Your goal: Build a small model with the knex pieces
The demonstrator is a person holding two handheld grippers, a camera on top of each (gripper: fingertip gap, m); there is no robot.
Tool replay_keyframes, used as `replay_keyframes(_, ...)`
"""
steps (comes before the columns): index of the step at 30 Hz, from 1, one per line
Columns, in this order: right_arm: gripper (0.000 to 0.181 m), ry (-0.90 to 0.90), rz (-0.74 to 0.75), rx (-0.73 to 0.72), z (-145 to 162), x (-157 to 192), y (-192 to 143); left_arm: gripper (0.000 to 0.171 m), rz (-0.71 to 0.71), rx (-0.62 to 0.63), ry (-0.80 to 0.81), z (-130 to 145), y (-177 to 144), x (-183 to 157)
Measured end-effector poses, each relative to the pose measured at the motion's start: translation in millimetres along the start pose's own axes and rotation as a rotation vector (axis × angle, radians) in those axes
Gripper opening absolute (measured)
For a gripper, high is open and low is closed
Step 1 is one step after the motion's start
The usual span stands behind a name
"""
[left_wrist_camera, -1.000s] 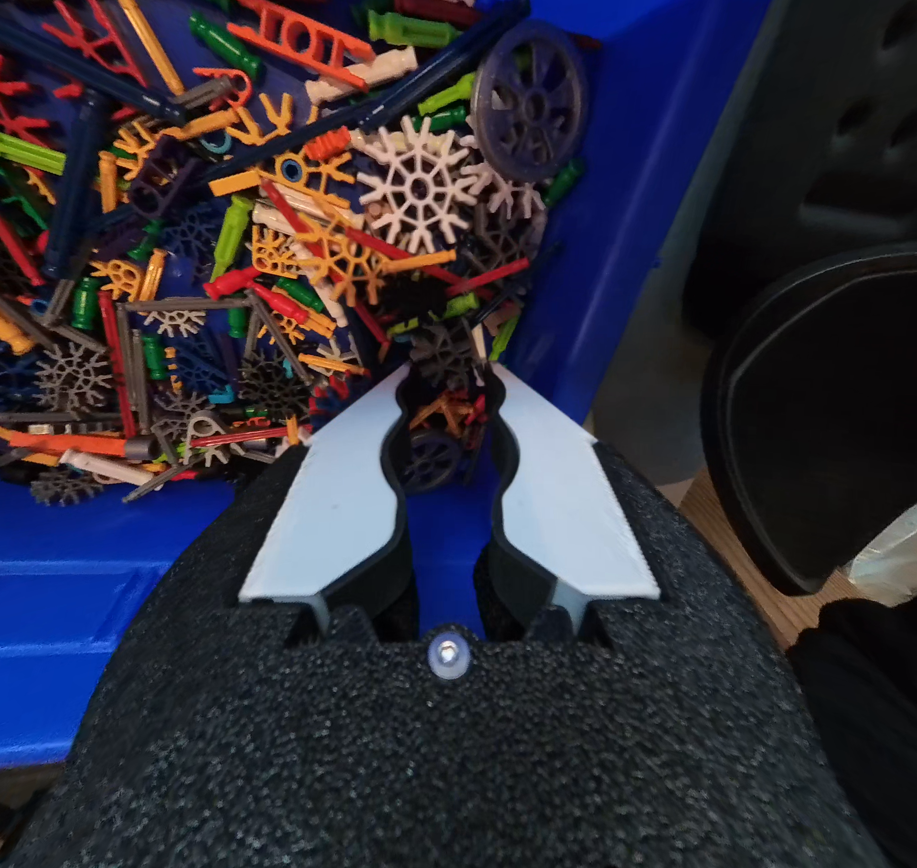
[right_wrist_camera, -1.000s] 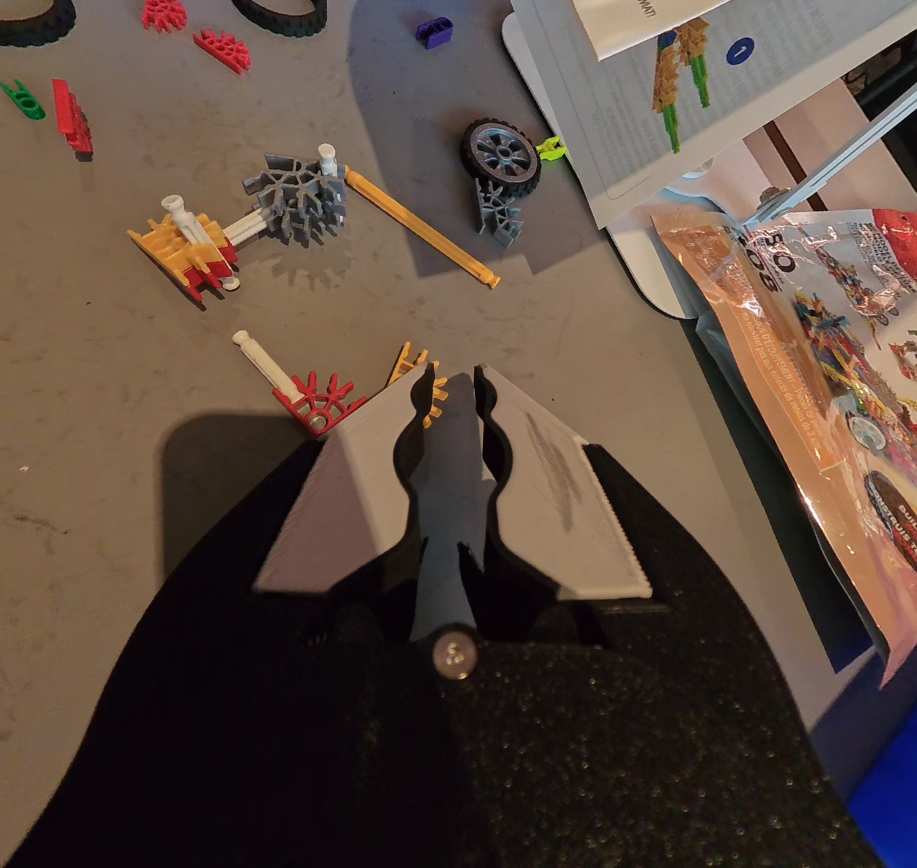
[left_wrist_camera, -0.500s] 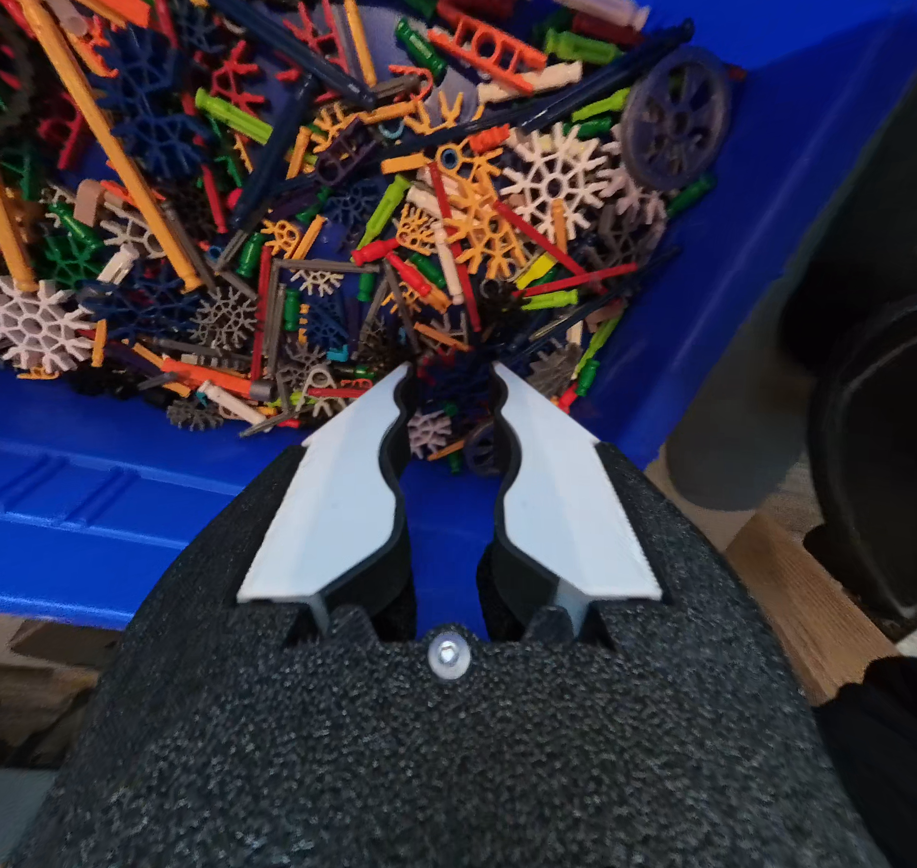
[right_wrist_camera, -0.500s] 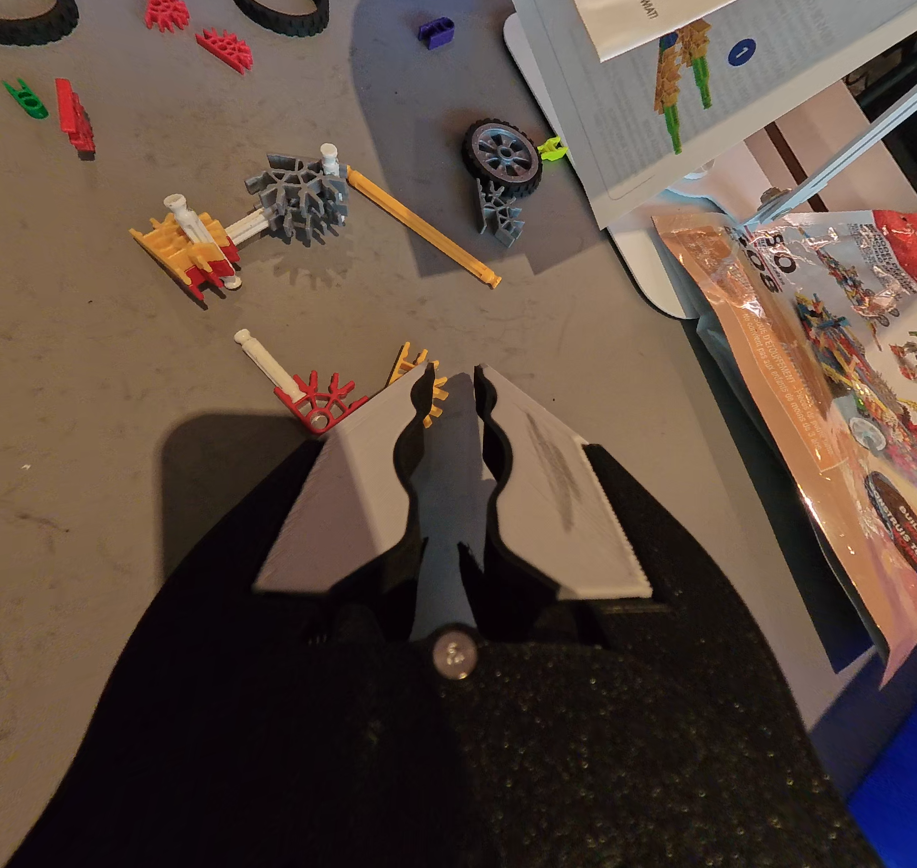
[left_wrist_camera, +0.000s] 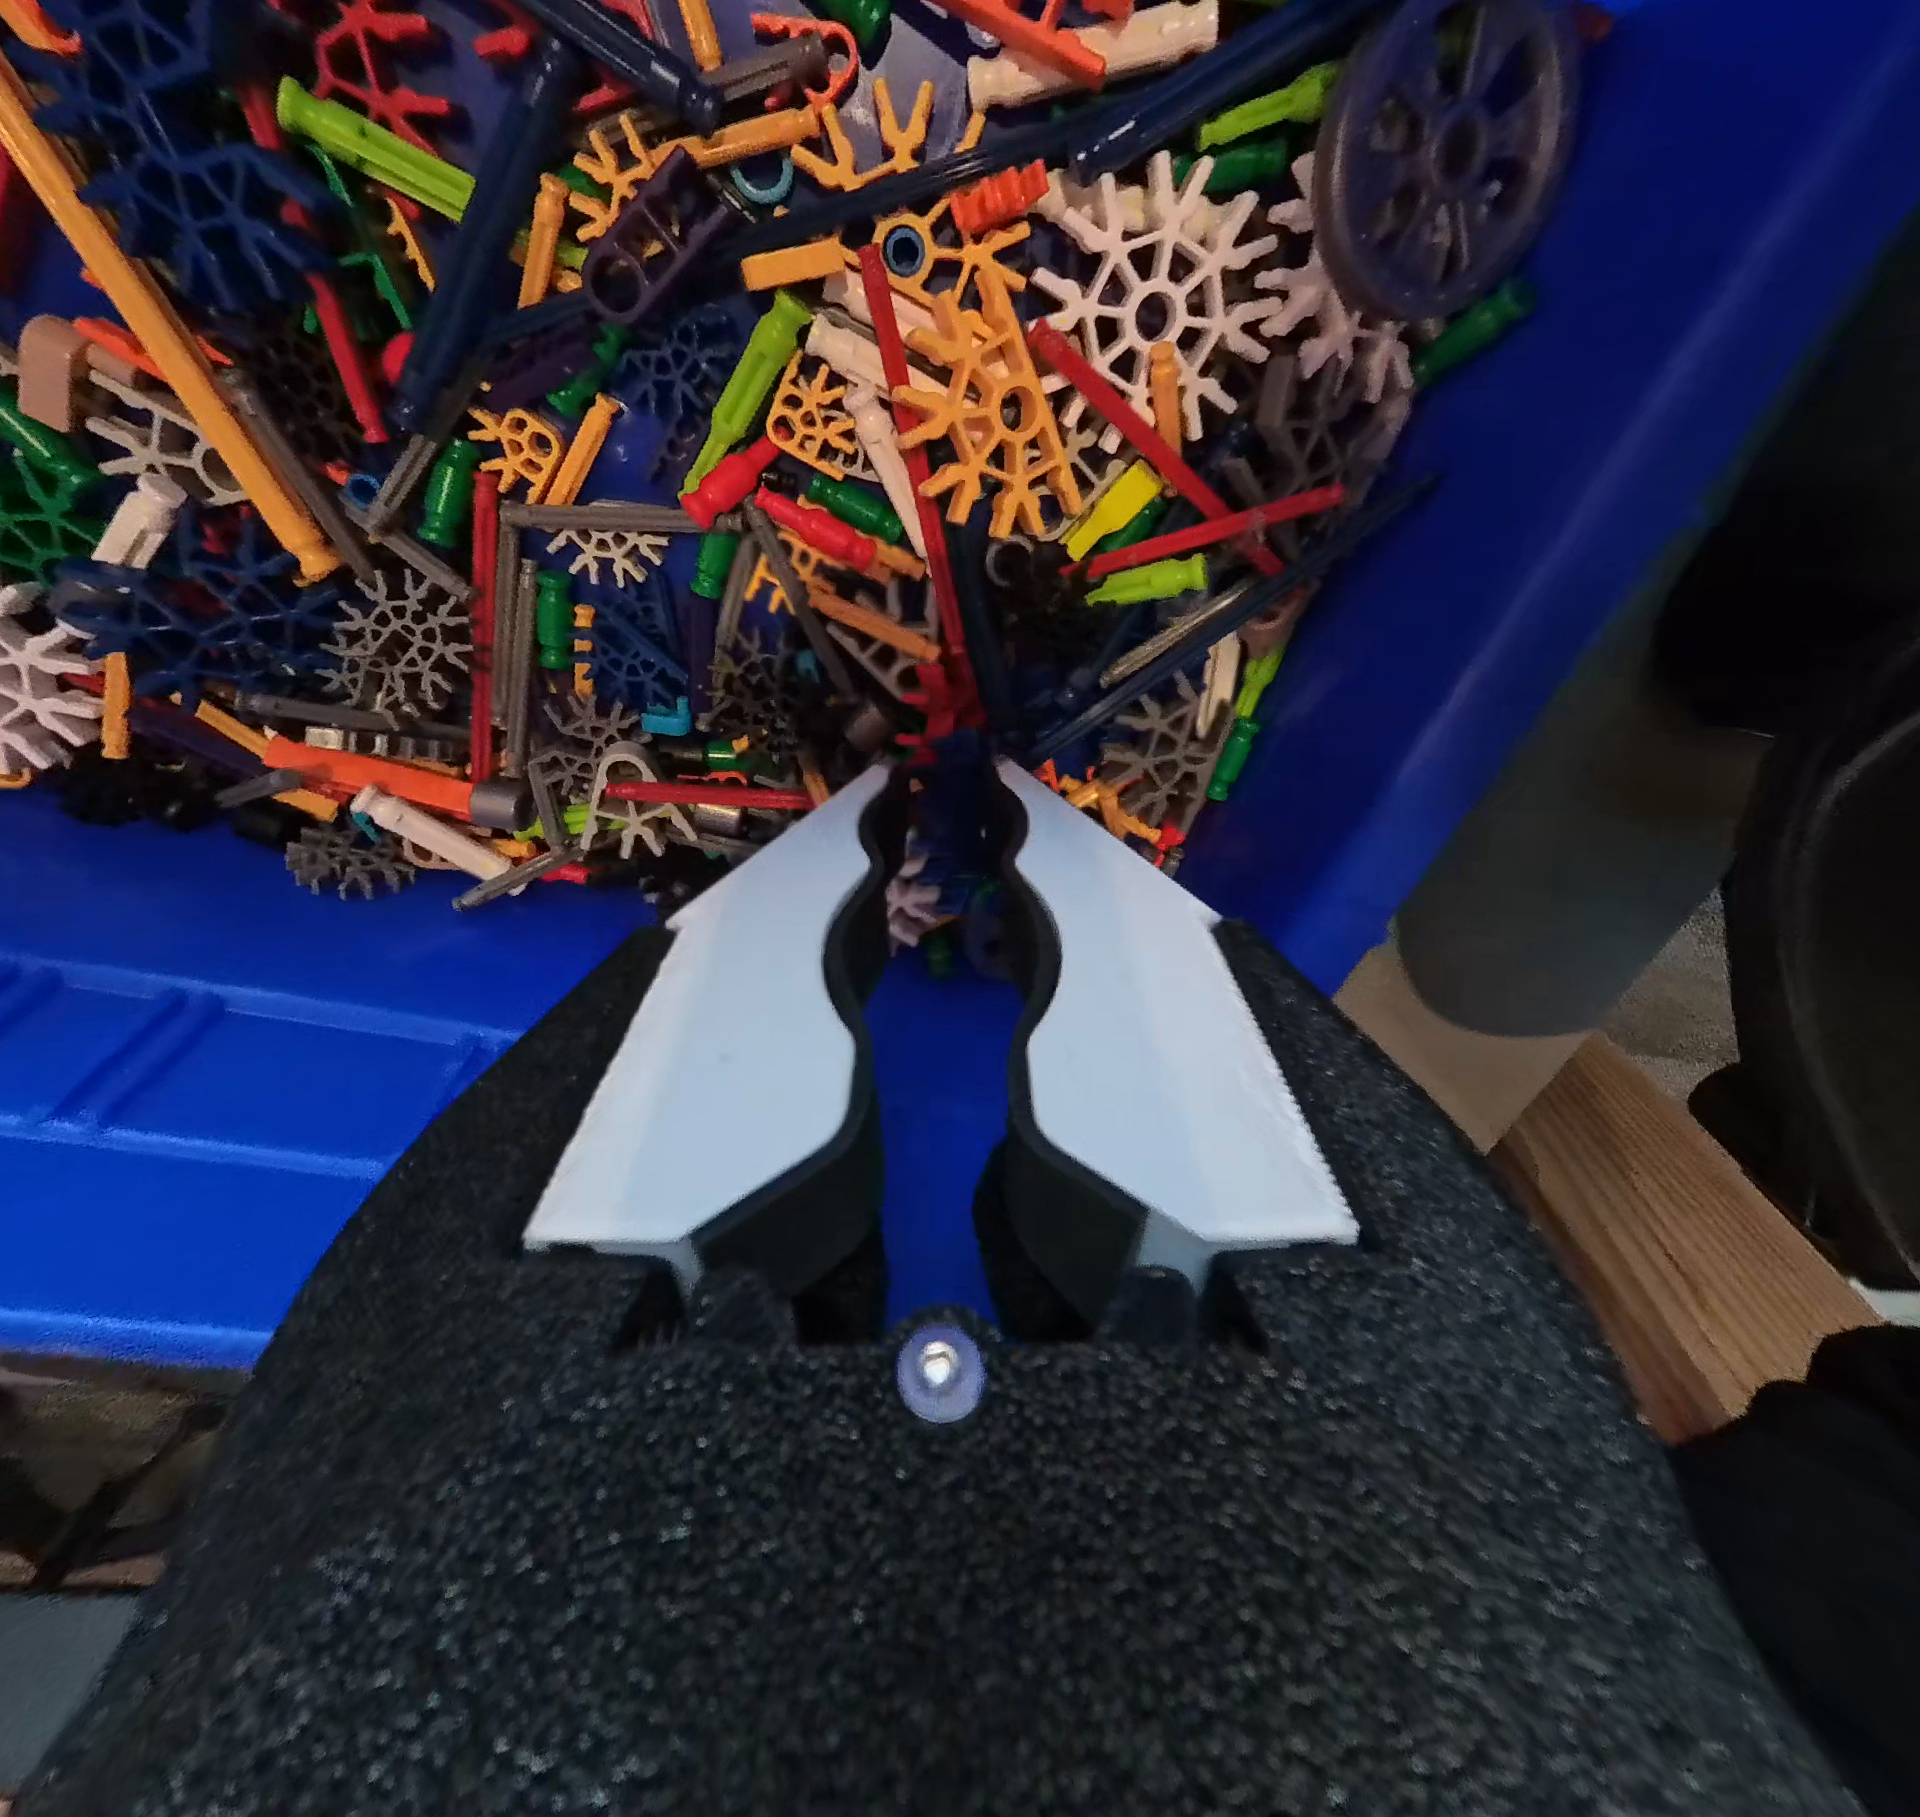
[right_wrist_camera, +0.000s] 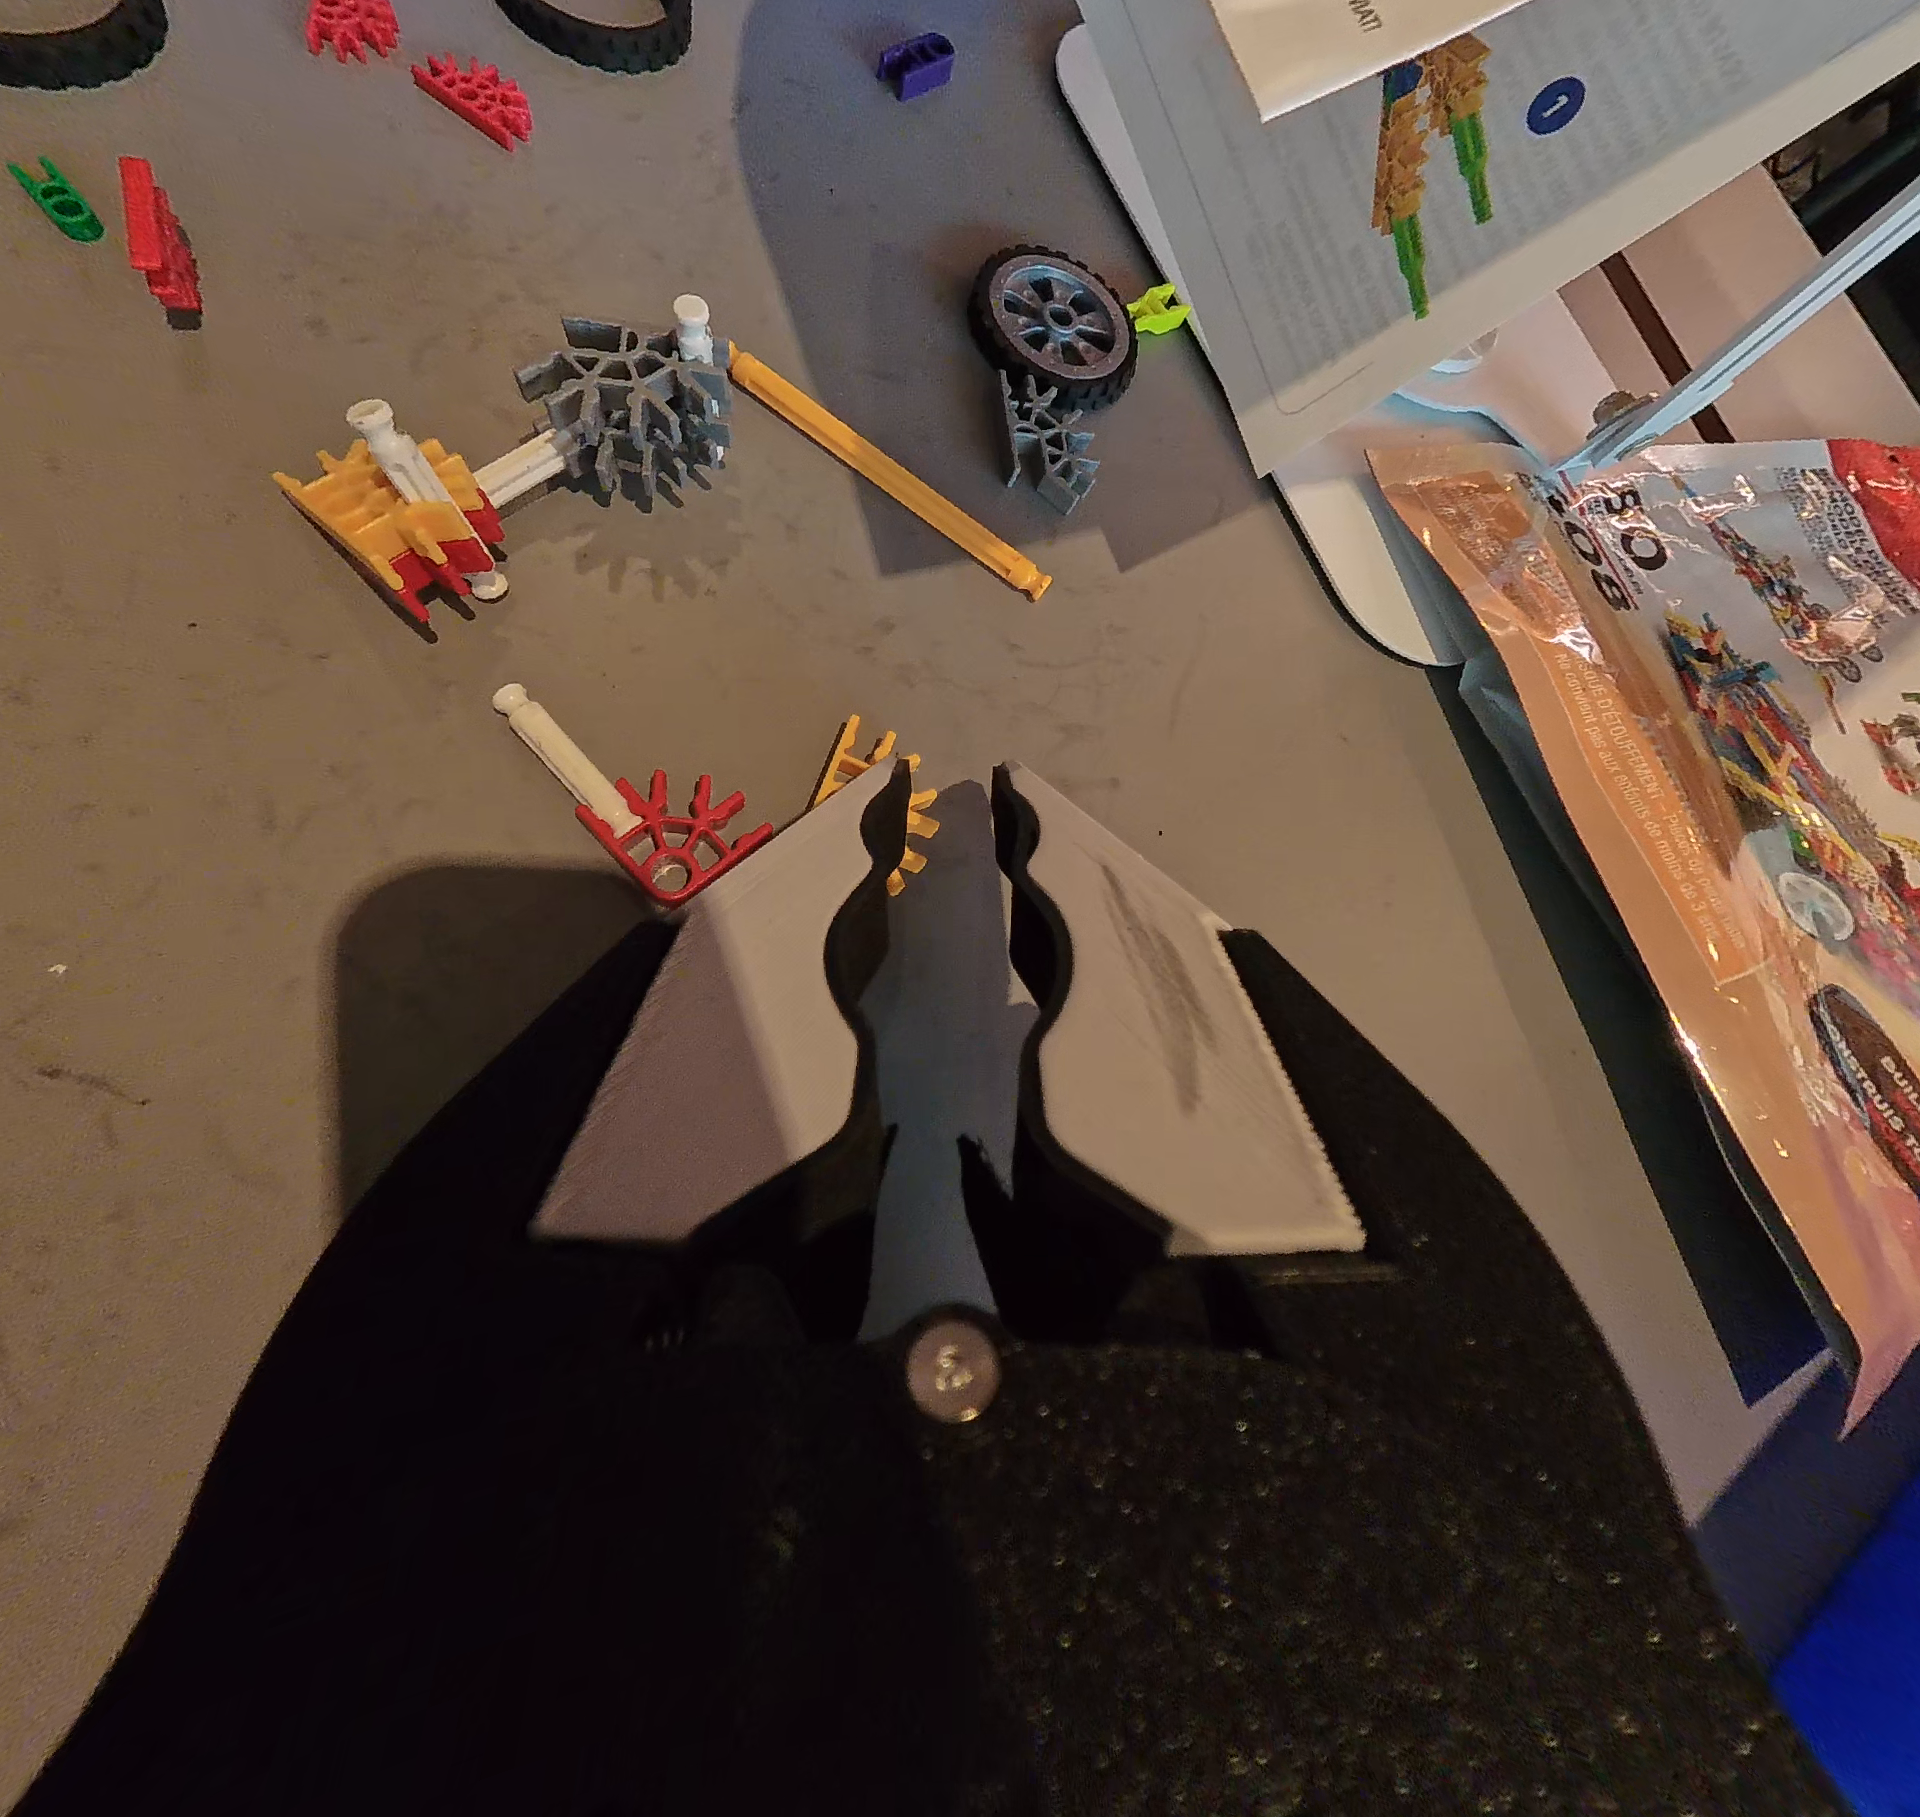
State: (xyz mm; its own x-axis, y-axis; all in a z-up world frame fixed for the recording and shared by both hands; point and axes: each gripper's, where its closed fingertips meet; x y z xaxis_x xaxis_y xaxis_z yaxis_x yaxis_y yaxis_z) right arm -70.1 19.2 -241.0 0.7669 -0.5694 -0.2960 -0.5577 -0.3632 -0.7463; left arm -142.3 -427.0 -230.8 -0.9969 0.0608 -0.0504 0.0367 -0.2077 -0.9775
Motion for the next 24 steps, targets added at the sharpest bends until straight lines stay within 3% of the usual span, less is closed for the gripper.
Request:
replay_keyframes(13, 0.014, -0.001, -0.003, 0.000, 0, 0, 0, 0.008, 0.049, -0.044, 0.006, 7, -4, -28)
replay_keyframes(24, 0.014, -0.001, -0.004, 0.000, 0, 1, 0, 0.024, 0.066, -0.111, -0.021, 8, -10, -29)
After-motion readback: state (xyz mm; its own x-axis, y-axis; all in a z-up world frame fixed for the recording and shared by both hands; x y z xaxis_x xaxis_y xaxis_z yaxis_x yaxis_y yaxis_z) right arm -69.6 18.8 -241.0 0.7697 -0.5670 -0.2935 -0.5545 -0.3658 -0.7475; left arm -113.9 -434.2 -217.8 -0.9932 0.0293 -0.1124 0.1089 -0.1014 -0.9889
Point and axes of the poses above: each gripper's, where its closed fingertips meet, y out along the fingers, z out of its underside, x = y × z across the jaws, and after that the axes turned 12 degrees about x, right-handed
